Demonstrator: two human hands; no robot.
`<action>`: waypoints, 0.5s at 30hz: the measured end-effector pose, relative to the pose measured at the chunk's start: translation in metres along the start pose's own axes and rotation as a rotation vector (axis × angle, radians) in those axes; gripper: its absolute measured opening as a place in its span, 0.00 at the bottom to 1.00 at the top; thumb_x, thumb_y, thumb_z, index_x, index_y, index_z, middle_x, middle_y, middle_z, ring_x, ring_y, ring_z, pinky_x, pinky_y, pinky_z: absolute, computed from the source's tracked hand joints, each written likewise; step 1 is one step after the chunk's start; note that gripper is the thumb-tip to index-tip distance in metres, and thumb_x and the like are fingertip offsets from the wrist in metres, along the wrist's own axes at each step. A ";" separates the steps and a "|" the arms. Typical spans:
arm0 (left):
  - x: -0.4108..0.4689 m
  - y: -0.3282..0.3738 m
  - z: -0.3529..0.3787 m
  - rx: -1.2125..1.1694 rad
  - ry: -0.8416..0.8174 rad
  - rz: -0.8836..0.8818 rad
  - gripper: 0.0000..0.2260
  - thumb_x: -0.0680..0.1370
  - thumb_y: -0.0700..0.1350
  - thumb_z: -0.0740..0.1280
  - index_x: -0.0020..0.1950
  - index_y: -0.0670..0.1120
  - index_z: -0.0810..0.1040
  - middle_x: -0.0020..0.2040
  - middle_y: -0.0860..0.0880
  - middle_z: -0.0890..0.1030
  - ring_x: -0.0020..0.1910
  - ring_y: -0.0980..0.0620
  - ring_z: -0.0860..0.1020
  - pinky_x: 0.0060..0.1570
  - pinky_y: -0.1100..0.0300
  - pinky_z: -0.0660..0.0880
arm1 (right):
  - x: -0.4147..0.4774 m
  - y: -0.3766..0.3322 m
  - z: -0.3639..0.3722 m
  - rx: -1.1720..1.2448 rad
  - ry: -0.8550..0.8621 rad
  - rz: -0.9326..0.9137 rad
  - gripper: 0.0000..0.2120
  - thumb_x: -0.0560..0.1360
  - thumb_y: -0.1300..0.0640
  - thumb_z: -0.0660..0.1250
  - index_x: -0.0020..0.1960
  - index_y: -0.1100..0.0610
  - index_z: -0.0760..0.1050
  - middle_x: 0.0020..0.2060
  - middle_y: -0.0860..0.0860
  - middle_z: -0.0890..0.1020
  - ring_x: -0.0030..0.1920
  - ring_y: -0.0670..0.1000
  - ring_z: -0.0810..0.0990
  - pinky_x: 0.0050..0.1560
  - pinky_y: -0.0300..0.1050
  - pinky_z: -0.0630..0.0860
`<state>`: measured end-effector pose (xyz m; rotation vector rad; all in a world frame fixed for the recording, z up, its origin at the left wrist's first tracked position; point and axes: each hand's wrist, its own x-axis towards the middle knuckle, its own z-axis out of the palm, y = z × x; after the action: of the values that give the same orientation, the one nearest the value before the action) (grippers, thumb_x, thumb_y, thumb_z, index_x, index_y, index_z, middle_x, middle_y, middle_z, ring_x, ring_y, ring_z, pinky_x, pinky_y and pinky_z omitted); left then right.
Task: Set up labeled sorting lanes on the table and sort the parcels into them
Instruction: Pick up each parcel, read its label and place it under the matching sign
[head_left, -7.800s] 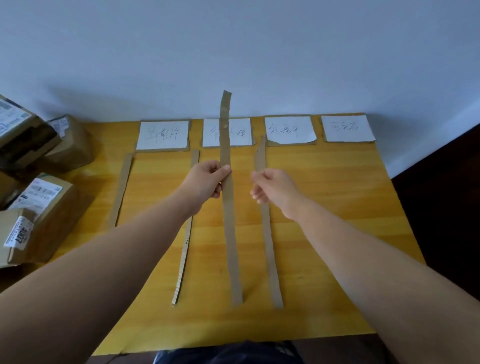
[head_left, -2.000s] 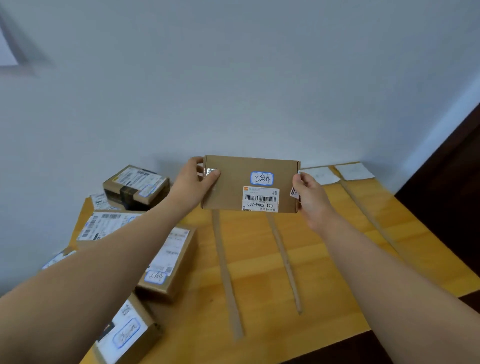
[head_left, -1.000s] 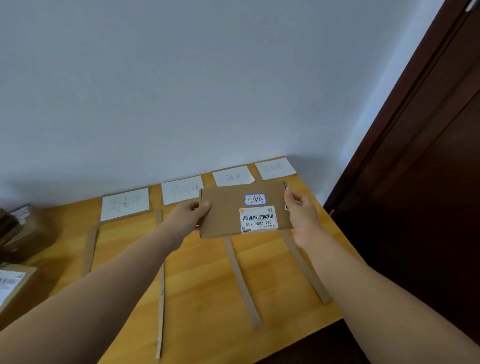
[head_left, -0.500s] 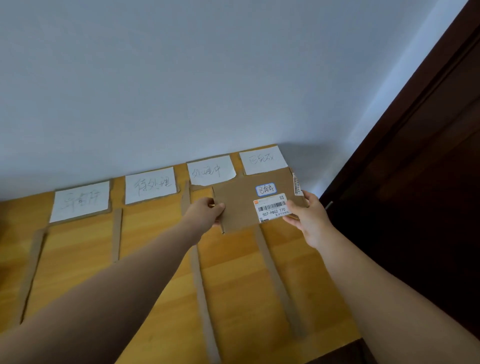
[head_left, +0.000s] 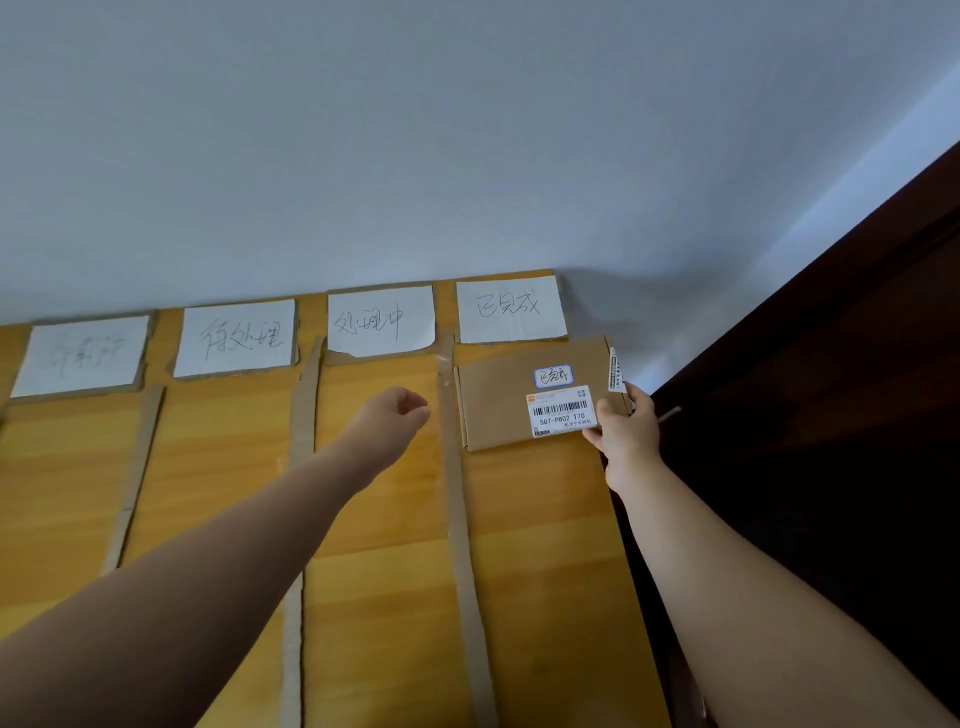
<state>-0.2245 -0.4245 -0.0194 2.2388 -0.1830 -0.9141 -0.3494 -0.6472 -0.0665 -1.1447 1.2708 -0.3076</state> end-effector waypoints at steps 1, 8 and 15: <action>0.004 0.002 0.001 0.007 0.005 0.000 0.13 0.81 0.45 0.61 0.64 0.45 0.74 0.57 0.48 0.78 0.57 0.48 0.76 0.58 0.53 0.74 | 0.007 0.001 -0.001 -0.013 -0.004 0.004 0.20 0.78 0.67 0.62 0.69 0.57 0.67 0.56 0.56 0.78 0.54 0.54 0.80 0.55 0.49 0.79; 0.022 0.013 0.017 0.044 0.005 0.005 0.12 0.81 0.45 0.61 0.63 0.45 0.74 0.56 0.49 0.77 0.55 0.49 0.76 0.53 0.56 0.73 | 0.037 0.022 -0.004 -0.247 0.009 0.049 0.34 0.63 0.50 0.78 0.64 0.55 0.68 0.60 0.56 0.76 0.55 0.55 0.79 0.59 0.56 0.77; 0.022 0.010 0.016 0.128 0.027 0.027 0.13 0.81 0.45 0.61 0.65 0.45 0.73 0.58 0.48 0.77 0.54 0.49 0.76 0.52 0.56 0.73 | 0.040 0.016 0.007 -0.465 0.059 -0.034 0.31 0.69 0.45 0.74 0.65 0.58 0.69 0.61 0.56 0.72 0.57 0.58 0.77 0.57 0.57 0.78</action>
<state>-0.2176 -0.4490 -0.0332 2.3595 -0.2650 -0.8794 -0.3361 -0.6655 -0.1033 -1.5605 1.4186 -0.0684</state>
